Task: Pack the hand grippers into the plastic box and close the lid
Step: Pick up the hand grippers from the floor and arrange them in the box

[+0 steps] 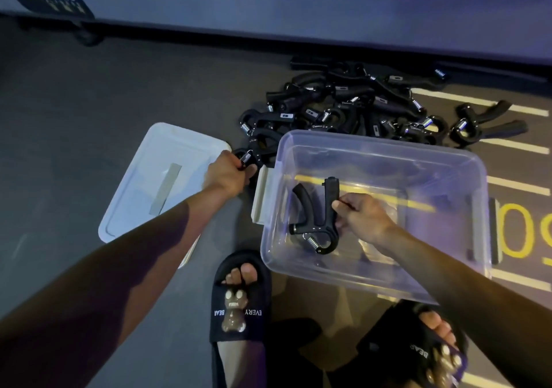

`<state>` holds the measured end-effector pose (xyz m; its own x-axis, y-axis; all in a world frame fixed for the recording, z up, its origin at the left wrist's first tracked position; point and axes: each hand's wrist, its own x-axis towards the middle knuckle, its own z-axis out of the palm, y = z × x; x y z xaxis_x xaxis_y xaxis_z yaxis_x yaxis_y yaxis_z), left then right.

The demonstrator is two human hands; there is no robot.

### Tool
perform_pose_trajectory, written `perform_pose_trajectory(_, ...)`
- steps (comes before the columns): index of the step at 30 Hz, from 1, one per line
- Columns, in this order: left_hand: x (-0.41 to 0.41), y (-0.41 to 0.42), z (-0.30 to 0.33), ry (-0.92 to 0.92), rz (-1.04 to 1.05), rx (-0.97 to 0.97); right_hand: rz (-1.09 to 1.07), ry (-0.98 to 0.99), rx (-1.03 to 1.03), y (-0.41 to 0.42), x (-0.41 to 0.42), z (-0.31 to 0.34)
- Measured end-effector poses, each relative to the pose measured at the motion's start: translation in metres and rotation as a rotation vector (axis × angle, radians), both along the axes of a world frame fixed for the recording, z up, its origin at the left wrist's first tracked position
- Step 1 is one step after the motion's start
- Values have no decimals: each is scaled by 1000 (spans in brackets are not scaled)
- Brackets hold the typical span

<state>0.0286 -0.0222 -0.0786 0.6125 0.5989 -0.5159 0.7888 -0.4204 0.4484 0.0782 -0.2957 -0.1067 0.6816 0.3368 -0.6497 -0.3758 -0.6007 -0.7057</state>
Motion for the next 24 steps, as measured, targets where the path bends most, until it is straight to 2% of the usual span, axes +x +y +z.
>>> perform_pose_trajectory(3,6,8,-6,-11,97,-58,-28,34,-21,4,0,-9)
perform_pose_trajectory(6,8,14,-11,-2,110,-93,-43,37,-49,7,-1,-16)
perform_pose_trajectory(14,4,16,-12,-164,292,-249,-76,33,-84,7,-2,-17)
perform_pose_trajectory(18,-12,24,10,-319,346,-228,-33,-57,-53,8,0,12)
perform_pose_trajectory(24,-45,34,70,-698,455,-314,42,-157,208,32,-13,93)
